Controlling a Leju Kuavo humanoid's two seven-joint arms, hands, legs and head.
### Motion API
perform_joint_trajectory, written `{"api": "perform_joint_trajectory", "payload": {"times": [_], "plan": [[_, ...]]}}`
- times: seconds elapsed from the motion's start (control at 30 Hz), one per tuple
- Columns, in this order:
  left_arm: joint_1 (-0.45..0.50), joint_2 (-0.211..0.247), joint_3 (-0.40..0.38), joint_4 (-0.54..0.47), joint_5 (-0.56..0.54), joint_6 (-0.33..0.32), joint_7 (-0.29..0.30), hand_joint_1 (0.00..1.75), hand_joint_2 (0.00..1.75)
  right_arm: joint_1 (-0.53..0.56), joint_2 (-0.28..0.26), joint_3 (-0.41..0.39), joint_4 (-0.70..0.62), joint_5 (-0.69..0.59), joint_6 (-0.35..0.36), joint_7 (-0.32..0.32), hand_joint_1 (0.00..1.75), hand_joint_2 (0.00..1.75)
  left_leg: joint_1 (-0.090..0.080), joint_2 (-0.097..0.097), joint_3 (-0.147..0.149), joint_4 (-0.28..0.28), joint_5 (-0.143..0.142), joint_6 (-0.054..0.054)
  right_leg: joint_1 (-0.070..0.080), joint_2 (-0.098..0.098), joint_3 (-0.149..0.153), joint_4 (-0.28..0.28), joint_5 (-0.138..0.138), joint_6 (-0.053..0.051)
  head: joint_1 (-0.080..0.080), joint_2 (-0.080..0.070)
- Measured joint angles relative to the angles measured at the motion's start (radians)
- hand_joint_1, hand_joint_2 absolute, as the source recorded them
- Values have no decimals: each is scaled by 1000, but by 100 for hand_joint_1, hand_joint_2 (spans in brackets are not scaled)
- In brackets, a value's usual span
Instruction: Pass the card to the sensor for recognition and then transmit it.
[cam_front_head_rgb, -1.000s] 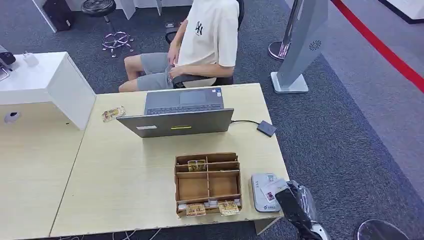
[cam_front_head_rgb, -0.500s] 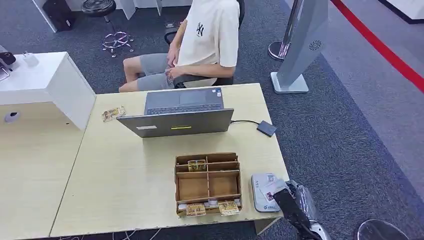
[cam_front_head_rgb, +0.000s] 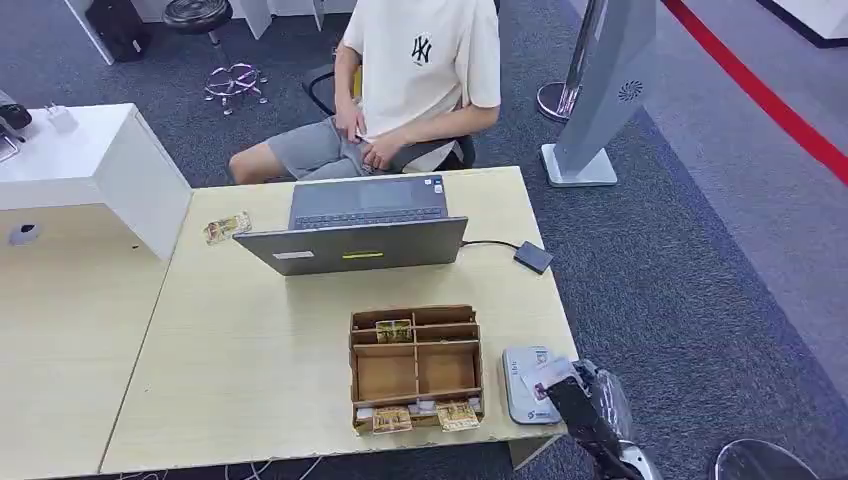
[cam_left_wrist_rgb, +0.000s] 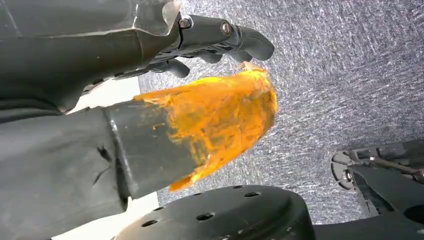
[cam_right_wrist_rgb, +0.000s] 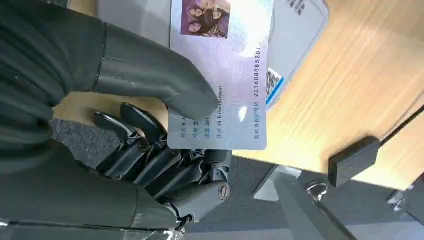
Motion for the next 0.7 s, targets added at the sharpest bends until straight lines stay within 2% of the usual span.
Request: {"api": "perform_joint_trajectory", "payload": {"times": [0.13,0.23,0.43,0.6,0.7], "plan": [[1,-1,0,0,-2,0,0,0,0,28,21,0,-103,-55,-93,-71,175,175,0,0,0,0,0,0,0,0,-1,0,0,0,0,0],[2,-3,0,0,-8,-1,4,0,0,65,66,-3,-248,-88,-175,-127,175,175,0,0,-1,0,0,0,0,0,-1,0,0,0,0,0],[2,-6,0,0,-25,-10,6,0,0,122,124,24,-489,-93,-278,-219,175,175,0,0,-2,0,0,0,0,0,-2,0,0,0,0,0],[2,-6,0,0,-41,-19,6,0,0,144,154,97,-632,-13,-301,-302,175,175,0,0,-1,0,0,0,0,0,-1,0,0,0,0,0],[1,-6,-1,0,-48,-21,6,0,0,139,164,145,-672,53,-301,-321,175,175,0,0,-2,0,0,0,0,0,-1,0,0,0,0,0]]}}
